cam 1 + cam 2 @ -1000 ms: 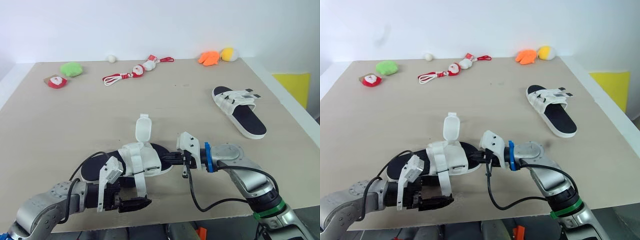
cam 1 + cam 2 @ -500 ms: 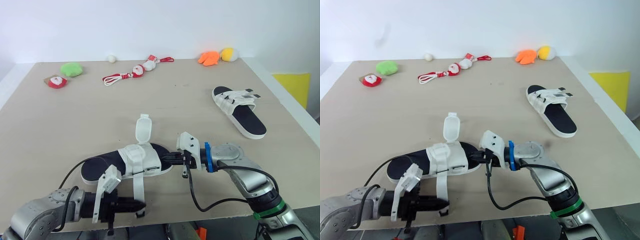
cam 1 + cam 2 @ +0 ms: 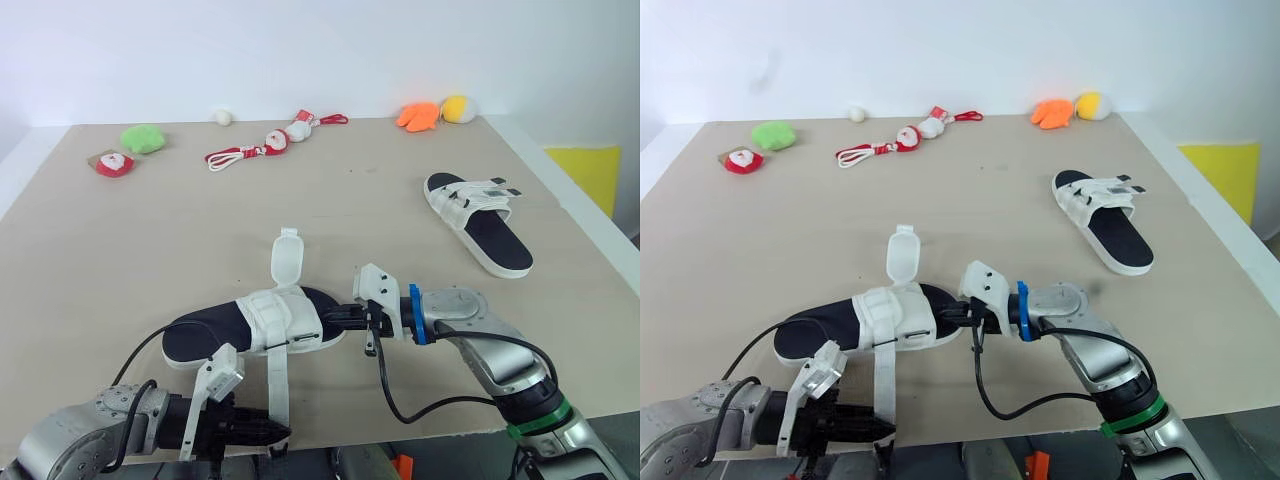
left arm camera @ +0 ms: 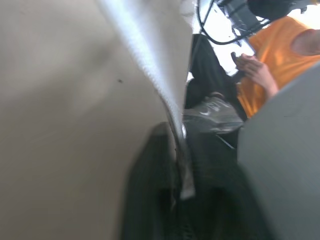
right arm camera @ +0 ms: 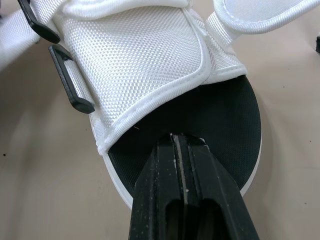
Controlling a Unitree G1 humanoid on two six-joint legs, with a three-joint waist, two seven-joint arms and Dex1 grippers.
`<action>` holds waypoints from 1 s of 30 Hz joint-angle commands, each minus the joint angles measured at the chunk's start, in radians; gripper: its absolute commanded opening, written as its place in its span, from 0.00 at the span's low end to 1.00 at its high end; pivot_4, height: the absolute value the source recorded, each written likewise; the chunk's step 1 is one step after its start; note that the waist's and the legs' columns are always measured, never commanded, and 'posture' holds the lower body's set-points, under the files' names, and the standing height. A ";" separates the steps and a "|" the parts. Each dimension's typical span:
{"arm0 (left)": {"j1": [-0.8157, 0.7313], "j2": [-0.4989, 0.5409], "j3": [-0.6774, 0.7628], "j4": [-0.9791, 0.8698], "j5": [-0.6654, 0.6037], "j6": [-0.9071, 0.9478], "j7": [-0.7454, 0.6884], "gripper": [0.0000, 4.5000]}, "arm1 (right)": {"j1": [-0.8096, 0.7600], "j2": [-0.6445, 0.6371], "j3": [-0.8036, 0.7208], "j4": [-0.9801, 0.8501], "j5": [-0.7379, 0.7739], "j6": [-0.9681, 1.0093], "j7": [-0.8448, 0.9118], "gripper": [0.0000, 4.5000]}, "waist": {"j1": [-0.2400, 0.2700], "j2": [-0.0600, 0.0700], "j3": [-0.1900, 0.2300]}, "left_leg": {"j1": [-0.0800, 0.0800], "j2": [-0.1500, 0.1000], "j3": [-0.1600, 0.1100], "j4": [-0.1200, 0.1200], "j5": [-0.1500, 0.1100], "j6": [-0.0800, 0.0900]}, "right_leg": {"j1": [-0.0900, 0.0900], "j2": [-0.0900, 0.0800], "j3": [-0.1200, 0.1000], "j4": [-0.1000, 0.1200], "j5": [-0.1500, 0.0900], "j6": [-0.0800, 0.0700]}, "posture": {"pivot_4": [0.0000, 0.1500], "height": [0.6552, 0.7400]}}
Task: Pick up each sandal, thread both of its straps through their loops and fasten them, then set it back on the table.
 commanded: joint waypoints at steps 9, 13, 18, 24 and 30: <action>0.205 0.061 0.170 -0.119 0.317 -0.339 0.044 0.99 | 0.038 -0.036 0.044 -0.008 -0.001 0.026 0.029 0.00 | 0.003 0.000 0.000 | 0.000 0.000 0.000 0.000 0.000 0.000 | 0.000 0.000 0.000 0.000 0.000 -0.001 | 1.00 1.00; 0.298 0.058 0.256 -0.105 0.400 -0.496 0.001 0.99 | 0.036 -0.039 0.052 -0.004 0.001 0.022 0.040 0.00 | 0.004 0.000 0.000 | 0.000 0.000 0.001 0.000 -0.001 -0.002 | 0.000 -0.001 0.000 0.000 -0.001 -0.002 | 1.00 1.00; 0.250 0.040 0.300 0.037 0.690 -0.962 0.019 0.99 | 0.017 -0.027 0.067 0.022 -0.004 0.007 0.056 0.00 | 0.005 0.000 -0.001 | 0.000 0.000 0.001 0.000 -0.002 -0.003 | -0.001 -0.002 0.000 -0.001 -0.002 -0.003 | 1.00 1.00; 0.098 0.022 0.268 0.262 1.049 -1.586 0.188 0.99 | 0.021 -0.024 0.074 0.020 -0.006 0.002 0.066 0.00 | 0.006 -0.001 -0.002 | 0.001 0.000 0.002 0.000 -0.002 -0.003 | 0.000 -0.002 0.001 -0.001 -0.002 -0.003 | 1.00 1.00; 0.054 -0.007 0.213 0.329 1.111 -1.811 0.270 0.99 | 0.028 -0.034 0.066 0.012 -0.006 0.006 0.071 0.00 | 0.005 -0.001 -0.002 | 0.001 0.001 0.006 -0.001 -0.004 -0.001 | -0.001 -0.001 0.003 0.000 -0.002 -0.001 | 1.00 1.00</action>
